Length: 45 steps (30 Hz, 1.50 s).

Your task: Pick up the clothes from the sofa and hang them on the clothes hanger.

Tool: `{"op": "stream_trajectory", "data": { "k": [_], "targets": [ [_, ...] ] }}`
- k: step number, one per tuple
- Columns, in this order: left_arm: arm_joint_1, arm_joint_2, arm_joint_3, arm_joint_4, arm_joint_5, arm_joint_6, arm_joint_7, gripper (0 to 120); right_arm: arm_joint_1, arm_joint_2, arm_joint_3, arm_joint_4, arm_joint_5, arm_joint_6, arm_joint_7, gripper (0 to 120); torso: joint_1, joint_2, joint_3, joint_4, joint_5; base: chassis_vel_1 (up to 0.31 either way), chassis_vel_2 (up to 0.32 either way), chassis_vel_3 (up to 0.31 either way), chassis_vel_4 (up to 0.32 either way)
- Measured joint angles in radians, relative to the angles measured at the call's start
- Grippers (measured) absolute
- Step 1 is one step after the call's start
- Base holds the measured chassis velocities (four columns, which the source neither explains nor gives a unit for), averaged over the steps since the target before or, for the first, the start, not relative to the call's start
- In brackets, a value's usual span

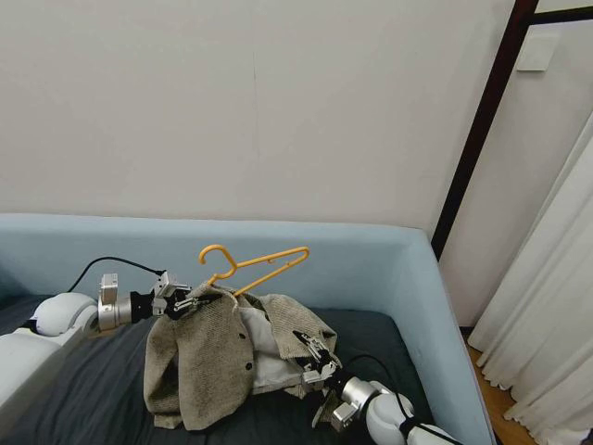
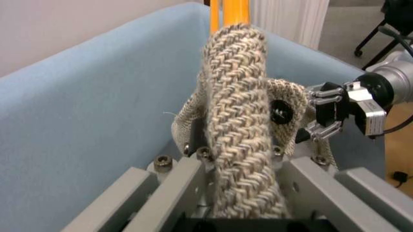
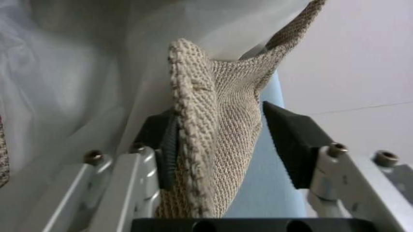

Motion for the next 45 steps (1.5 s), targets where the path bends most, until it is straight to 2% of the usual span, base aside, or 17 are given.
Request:
{"op": "stream_trajectory", "data": {
  "k": [2, 6, 8, 11, 14, 15, 17, 18, 19, 23, 25, 28, 29, 34, 38, 45],
  "targets": [
    [0.000, 0.000, 0.000, 0.000, 0.000, -0.001, 0.000, 4, 0.001, 0.000, 0.003, 0.000, 0.003, 0.003, -0.006, 46, 0.000, 0.000, 0.000, 0.0000, 0.0000, 0.000, 0.000, 0.000, 0.000],
    [-0.002, -0.004, 0.000, 0.004, 0.000, -0.003, 0.000, 4, 0.004, 0.000, 0.025, 0.000, 0.028, 0.044, -0.041, 26, 0.000, 0.000, 0.000, 0.0000, 0.0000, 0.000, 0.000, 0.000, 0.000],
    [-0.003, -0.006, 0.000, 0.004, 0.000, -0.003, 0.000, 4, 0.005, 0.000, 0.035, -0.001, 0.033, 0.062, -0.053, 23, 0.000, 0.000, 0.000, 0.0000, 0.0001, 0.000, 0.000, 0.000, 0.000],
    [-0.003, -0.012, 0.001, 0.008, 0.000, -0.006, 0.000, 4, 0.005, -0.003, 0.057, 0.015, 0.129, 0.104, -0.110, 8, 0.000, 0.000, 0.000, -0.0001, 0.0000, 0.000, 0.000, 0.000, 0.000],
    [-0.002, -0.014, 0.001, 0.008, 0.000, -0.008, 0.000, 4, 0.005, -0.010, 0.054, 0.029, 0.237, 0.108, -0.140, 0, 0.000, 0.000, 0.000, 0.0000, 0.0001, 0.000, 0.000, 0.000, 0.000],
    [-0.001, -0.015, 0.001, 0.008, -0.003, -0.012, 0.000, 4, 0.006, -0.015, 0.048, 0.040, 0.318, 0.103, -0.160, 0, 0.000, 0.000, 0.000, 0.0000, 0.0000, 0.000, 0.000, 0.000, 0.000],
    [0.004, -0.016, 0.000, 0.009, -0.022, -0.024, 0.001, 4, 0.007, -0.028, 0.027, 0.078, 0.579, 0.055, -0.181, 0, 0.000, 0.000, 0.000, -0.0001, 0.0001, 0.000, 0.000, 0.000, 0.000],
    [0.004, -0.016, 0.000, 0.009, -0.022, -0.024, 0.001, 4, 0.007, -0.028, 0.027, 0.078, 0.579, 0.055, -0.181, 0, 0.000, 0.000, 0.000, -0.0001, 0.0001, 0.000, 0.000, 0.000, 0.000],
    [0.007, -0.015, -0.001, 0.009, -0.032, -0.029, 0.001, 4, 0.008, -0.033, 0.020, 0.095, 0.668, 0.030, -0.177, 0, 0.000, 0.000, 0.000, -0.0001, 0.0001, 0.000, 0.000, 0.000, 0.000],
    [0.017, -0.012, -0.002, 0.009, -0.069, -0.052, 0.029, 4, 0.030, -0.048, 0.013, 0.187, 1.094, -0.111, -0.101, 0, 0.000, 0.000, 0.000, 0.0001, 0.0001, 0.000, 0.000, 0.000, 0.000],
    [0.018, -0.012, -0.002, 0.009, -0.072, -0.055, 0.034, 4, 0.035, -0.049, 0.017, 0.201, 1.148, -0.131, -0.090, 0, 0.000, 0.000, 0.000, 0.0001, 0.0000, 0.000, 0.000, 0.000, 0.000],
    [0.019, -0.017, -0.002, 0.012, -0.079, -0.070, 0.055, 4, 0.056, -0.056, 0.045, 0.269, 1.383, -0.231, -0.028, 0, 0.000, 0.000, 0.000, -0.0001, 0.0000, 0.000, 0.000, 0.000, 0.000],
    [0.019, -0.017, -0.002, 0.012, -0.079, -0.070, 0.055, 4, 0.056, -0.056, 0.045, 0.269, 1.383, -0.231, -0.028, 0, 0.000, 0.000, 0.000, -0.0001, 0.0000, 0.000, 0.000, 0.000, 0.000],
    [0.014, -0.020, -0.002, 0.020, -0.048, -0.073, 0.100, 4, 0.075, -0.055, 0.110, 0.351, 1.603, -0.326, 0.049, 0, 0.000, 0.000, 0.000, -0.0001, 0.0001, 0.000, 0.000, 0.000, 0.000],
    [0.011, -0.021, -0.003, 0.026, 0.001, -0.073, 0.122, 4, 0.088, -0.054, 0.149, 0.381, 1.642, -0.337, 0.061, 0, 0.000, 0.000, 0.000, 0.0000, 0.0001, 0.000, 0.000, 0.000, 0.000],
    [0.010, -0.034, -0.005, 0.034, 0.083, -0.072, 0.141, 4, 0.106, -0.061, 0.197, 0.430, 1.638, -0.286, -0.006, 0, 0.000, 0.000, 0.000, 0.0000, 0.0001, 0.000, 0.000, 0.000, 0.000]
  ]
}}
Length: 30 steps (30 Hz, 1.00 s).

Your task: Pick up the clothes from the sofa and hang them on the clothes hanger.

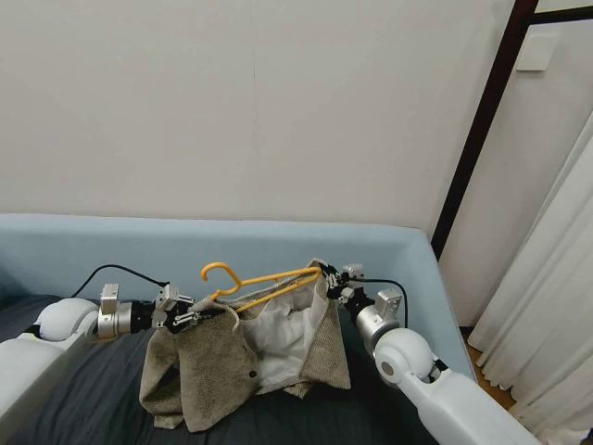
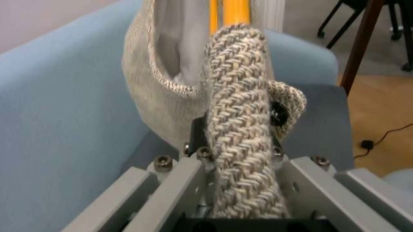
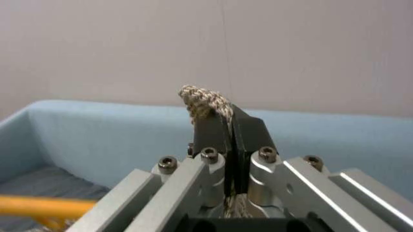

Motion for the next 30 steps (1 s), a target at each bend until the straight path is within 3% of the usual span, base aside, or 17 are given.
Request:
{"op": "stream_trajectory", "data": {
  "k": [13, 17, 30],
  "targets": [
    [-0.006, -0.027, -0.002, 0.012, 0.095, 0.018, -0.128, 4, -0.018, -0.035, -0.004, 0.081, -0.051, 0.129, -0.175, 0, 0.000, 0.000, 0.000, 0.0000, -0.0001, 0.000, 0.000, 0.000, 0.000],
    [-0.007, -0.023, -0.005, 0.018, 0.100, 0.019, -0.130, 4, -0.011, -0.037, -0.005, 0.067, -0.147, 0.075, -0.110, 0, 0.000, 0.000, 0.000, 0.0000, -0.0002, 0.000, 0.000, 0.000, 0.000],
    [-0.002, 0.008, -0.026, 0.012, 0.116, 0.023, -0.126, 4, 0.000, -0.034, 0.030, 0.006, -0.237, -0.032, 0.009, 0, 0.000, 0.000, 0.000, 0.0000, 0.0000, 0.000, 0.000, 0.000, 0.000]
  ]
}}
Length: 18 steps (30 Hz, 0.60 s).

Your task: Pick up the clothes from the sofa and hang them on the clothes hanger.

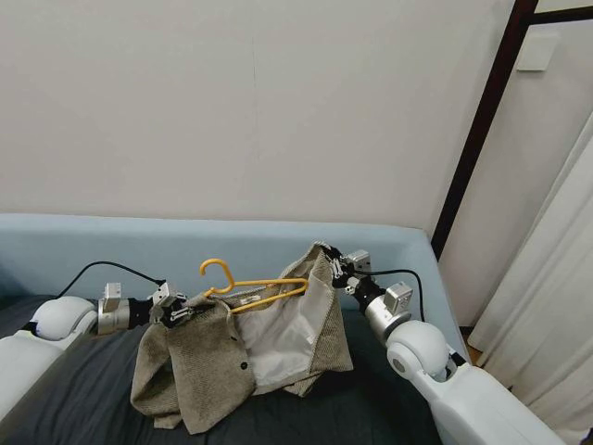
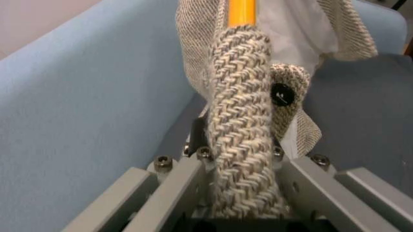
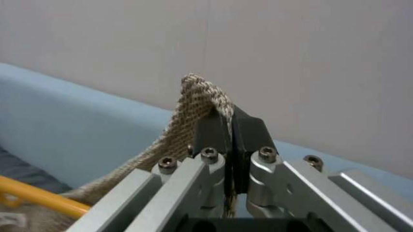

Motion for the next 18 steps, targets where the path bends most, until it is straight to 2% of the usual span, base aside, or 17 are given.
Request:
{"op": "stream_trajectory", "data": {
  "k": [5, 8, 18],
  "targets": [
    [0.001, -0.003, -0.002, -0.003, 0.025, 0.007, -0.010, 4, -0.014, -0.011, 0.011, 0.017, 0.004, 0.001, -0.009, 0, 0.000, 0.000, 0.000, -0.0002, 0.0001, 0.000, 0.000, 0.000, 0.000],
    [0.003, -0.013, -0.002, -0.002, 0.060, 0.011, -0.048, 4, -0.034, -0.021, 0.017, 0.064, 0.045, 0.053, -0.077, 0, 0.000, 0.000, 0.000, -0.0001, 0.0000, 0.000, 0.000, 0.000, 0.000],
    [-0.002, -0.021, 0.004, -0.014, 0.086, 0.042, -0.145, 4, -0.048, -0.039, 0.010, 0.116, 0.067, 0.073, -0.113, 0, 0.000, 0.000, 0.000, -0.0001, 0.0001, 0.000, 0.000, 0.000, 0.000]
  ]
}}
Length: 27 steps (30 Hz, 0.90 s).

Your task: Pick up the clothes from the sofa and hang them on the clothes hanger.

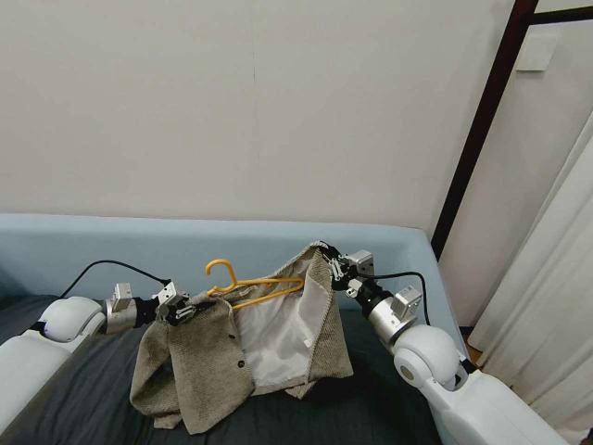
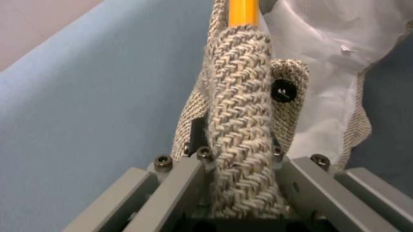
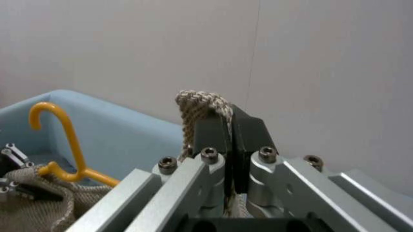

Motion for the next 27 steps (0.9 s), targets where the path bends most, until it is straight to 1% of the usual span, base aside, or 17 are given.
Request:
{"op": "stream_trajectory", "data": {
  "k": [4, 7, 12, 14, 15, 17, 18, 19, 22, 23, 25, 26, 27],
  "targets": [
    [0.009, -0.006, 0.003, -0.003, 0.000, 0.001, -0.032, 4, 0.003, 0.005, -0.017, -0.003, 0.028, 0.050, -0.038, 0, 0.000, 0.000, 0.000, 0.0001, 0.0002, 0.000, 0.000, 0.000, 0.000],
    [0.037, -0.042, 0.014, -0.015, 0.005, 0.004, -0.067, 4, 0.010, 0.029, -0.064, -0.034, 0.037, 0.150, -0.125, 0, 0.000, 0.000, 0.000, 0.0002, -0.0001, 0.000, 0.000, 0.000, 0.000],
    [0.055, -0.070, 0.022, -0.020, 0.015, 0.005, -0.100, 4, 0.010, 0.051, -0.100, -0.059, 0.035, 0.200, -0.165, 0, 0.000, 0.000, 0.000, 0.0001, -0.0003, 0.000, 0.000, 0.000, 0.000],
    [0.058, -0.081, 0.025, -0.021, 0.014, 0.006, -0.121, 4, 0.008, 0.056, -0.110, -0.067, 0.033, 0.212, -0.179, 0, 0.000, 0.000, 0.000, 0.0002, -0.0002, 0.000, 0.000, 0.000, 0.000],
    [0.060, -0.090, 0.028, -0.021, 0.003, 0.006, -0.148, 4, 0.003, 0.060, -0.121, -0.075, 0.024, 0.220, -0.191, 0, 0.000, 0.000, 0.000, 0.0002, -0.0003, 0.000, 0.000, 0.000, 0.000],
    [0.051, -0.099, 0.036, -0.020, -0.055, 0.007, -0.206, 4, -0.016, 0.066, -0.141, -0.109, -0.045, 0.231, -0.198, 0, 0.000, 0.000, 0.000, 0.0001, -0.0003, 0.000, 0.000, 0.000, 0.000],
    [0.040, -0.097, 0.039, -0.020, -0.076, 0.005, -0.213, 4, -0.027, 0.066, -0.146, -0.128, -0.085, 0.235, -0.196, 0, 0.000, 0.000, 0.000, 0.0000, 0.0000, 0.000, 0.000, 0.000, 0.000],
    [0.040, -0.097, 0.039, -0.020, -0.076, 0.005, -0.213, 4, -0.027, 0.066, -0.146, -0.128, -0.085, 0.235, -0.196, 0, 0.000, 0.000, 0.000, 0.0000, 0.0000, 0.000, 0.000, 0.000, 0.000],
    [0.013, -0.080, 0.041, -0.022, -0.113, -0.004, -0.210, 4, -0.047, 0.060, -0.161, -0.164, -0.170, 0.247, -0.189, 0, 0.000, 0.000, 0.000, -0.0001, 0.0000, 0.000, 0.000, 0.000, 0.000],
    [0.013, -0.080, 0.041, -0.022, -0.113, -0.004, -0.210, 4, -0.047, 0.060, -0.161, -0.164, -0.170, 0.247, -0.189, 0, 0.000, 0.000, 0.000, -0.0001, 0.0000, 0.000, 0.000, 0.000, 0.000],
    [0.005, -0.068, 0.041, -0.029, -0.126, -0.011, -0.204, 4, -0.057, 0.057, -0.173, -0.183, -0.229, 0.247, -0.159, 0, 0.000, 0.000, 0.000, 0.0000, -0.0001, 0.000, 0.000, 0.000, 0.000],
    [0.002, -0.059, 0.041, -0.035, -0.131, -0.015, -0.199, 4, -0.060, 0.057, -0.180, -0.196, -0.263, 0.247, -0.136, 1, 0.000, 0.000, 0.000, 0.0000, -0.0001, 0.000, 0.000, 0.000, 0.000],
    [-0.001, -0.048, 0.041, -0.042, -0.134, -0.018, -0.196, 4, -0.062, 0.056, -0.185, -0.210, -0.286, 0.248, -0.125, 7, 0.000, 0.000, 0.000, 0.0000, -0.0001, 0.000, 0.000, 0.000, 0.000]
  ]
}}
